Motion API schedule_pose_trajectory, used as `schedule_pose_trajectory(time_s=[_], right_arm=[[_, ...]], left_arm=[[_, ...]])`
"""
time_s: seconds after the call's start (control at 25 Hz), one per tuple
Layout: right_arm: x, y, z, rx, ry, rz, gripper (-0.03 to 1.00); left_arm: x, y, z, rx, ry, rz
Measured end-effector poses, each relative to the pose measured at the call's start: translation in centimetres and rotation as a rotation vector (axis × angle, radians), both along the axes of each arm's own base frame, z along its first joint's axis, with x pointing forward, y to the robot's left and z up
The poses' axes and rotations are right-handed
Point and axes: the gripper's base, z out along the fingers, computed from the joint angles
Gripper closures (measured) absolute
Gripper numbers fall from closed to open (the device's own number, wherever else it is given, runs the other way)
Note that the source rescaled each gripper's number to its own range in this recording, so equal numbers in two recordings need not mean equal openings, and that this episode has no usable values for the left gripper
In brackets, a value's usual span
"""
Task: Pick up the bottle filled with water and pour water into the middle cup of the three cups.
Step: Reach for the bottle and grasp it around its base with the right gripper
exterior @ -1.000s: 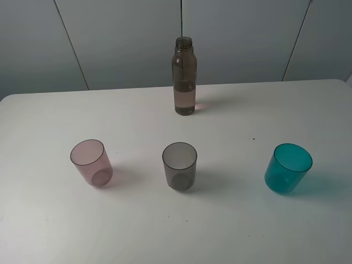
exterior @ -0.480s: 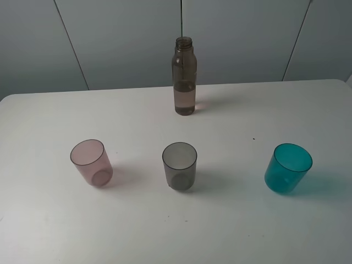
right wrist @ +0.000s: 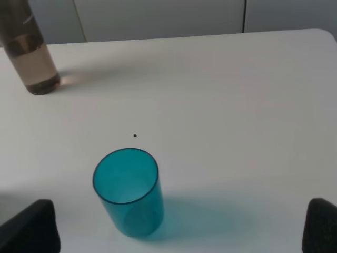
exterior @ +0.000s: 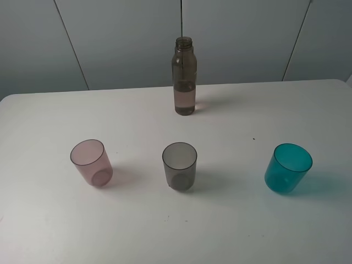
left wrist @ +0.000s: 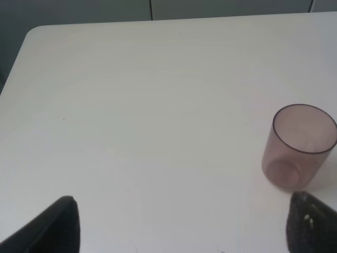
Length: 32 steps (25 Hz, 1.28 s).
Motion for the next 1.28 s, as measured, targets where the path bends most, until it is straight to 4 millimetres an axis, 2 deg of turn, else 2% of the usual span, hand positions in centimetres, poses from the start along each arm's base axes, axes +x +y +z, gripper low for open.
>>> schedule_pose_trajectory(time_s=[0.16, 0.44, 0.6, 0.76, 0.88, 1.0, 1.28], right_arm=[[0.2, 0.1, 1.2, -0.007, -0.035, 0.014, -0.03], [2.5, 0.0, 6.1, -0.096, -0.093, 0.052, -0.03], [5.3, 0.1, 8.4, -0.089, -0.092, 0.067, -0.03], [9.0, 0.1, 10.3, -0.096, -0.047, 0.091, -0.03], [12.2, 0.0, 10.5, -0.101, -0.009, 0.096, -0.03], [15.1, 0.3, 9.7, -0.108, 0.037, 0.124, -0.03], [18.7, 4.8, 8.0, -0.144, 0.055, 0.367, -0.03]], left_arm=[[0.0, 0.0, 0.0, 0.000, 0.000, 0.000], [0.0, 0.0, 0.0, -0.002, 0.000, 0.001], [0.0, 0.0, 0.0, -0.002, 0.000, 0.001], [0.0, 0.0, 0.0, -0.002, 0.000, 0.001], [0.0, 0.0, 0.0, 0.000, 0.000, 0.000], [0.0, 0.0, 0.0, 0.000, 0.000, 0.000], [0.0, 0.0, 0.0, 0.000, 0.000, 0.000]])
